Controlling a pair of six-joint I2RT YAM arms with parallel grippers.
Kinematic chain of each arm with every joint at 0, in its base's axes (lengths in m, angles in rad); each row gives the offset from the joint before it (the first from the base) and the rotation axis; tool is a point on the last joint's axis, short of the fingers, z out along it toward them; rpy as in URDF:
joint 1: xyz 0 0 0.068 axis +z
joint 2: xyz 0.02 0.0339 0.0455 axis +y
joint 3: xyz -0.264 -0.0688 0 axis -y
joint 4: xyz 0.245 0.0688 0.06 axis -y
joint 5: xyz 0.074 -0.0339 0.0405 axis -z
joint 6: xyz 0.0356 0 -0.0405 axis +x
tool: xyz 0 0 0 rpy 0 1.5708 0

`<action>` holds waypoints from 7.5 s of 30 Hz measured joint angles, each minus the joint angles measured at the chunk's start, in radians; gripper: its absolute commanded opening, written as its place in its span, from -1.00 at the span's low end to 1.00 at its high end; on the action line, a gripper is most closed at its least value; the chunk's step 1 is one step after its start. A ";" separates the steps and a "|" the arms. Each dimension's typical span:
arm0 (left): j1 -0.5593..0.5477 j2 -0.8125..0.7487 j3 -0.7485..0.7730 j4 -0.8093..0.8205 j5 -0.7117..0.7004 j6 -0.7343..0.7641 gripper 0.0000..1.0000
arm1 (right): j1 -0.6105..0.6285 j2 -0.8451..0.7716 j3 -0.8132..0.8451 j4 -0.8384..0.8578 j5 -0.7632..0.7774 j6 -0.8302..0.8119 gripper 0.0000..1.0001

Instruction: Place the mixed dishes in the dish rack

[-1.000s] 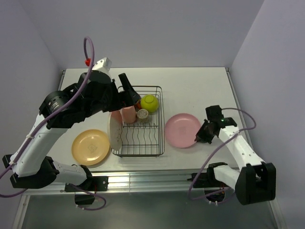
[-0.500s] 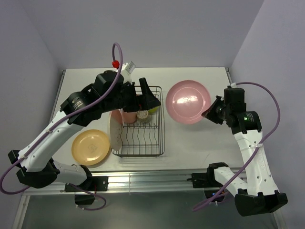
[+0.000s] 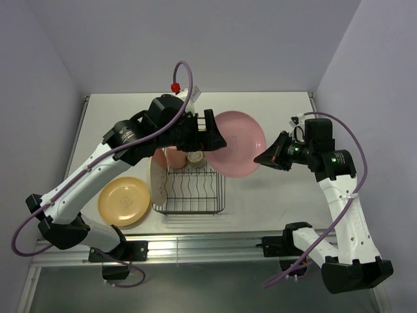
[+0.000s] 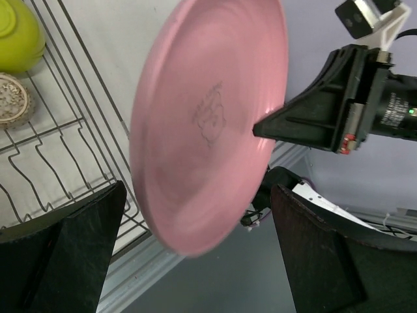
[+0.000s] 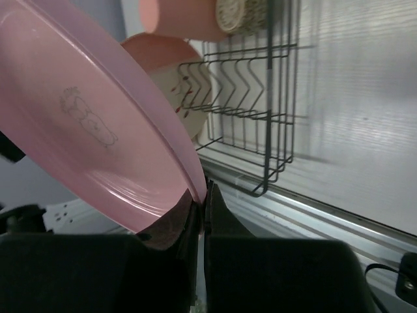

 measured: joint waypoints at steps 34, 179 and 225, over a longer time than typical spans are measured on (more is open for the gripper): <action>-0.027 0.124 0.142 -0.274 -0.277 -0.067 -1.00 | 0.132 0.097 0.028 0.020 0.152 -0.047 0.99; 0.527 -0.589 -0.401 -0.238 -0.235 0.037 0.94 | 0.885 0.402 0.036 0.653 0.603 0.521 -1.00; 0.527 -0.502 -0.352 -0.327 -0.242 0.013 0.99 | 0.915 0.585 0.194 0.528 0.671 0.324 0.69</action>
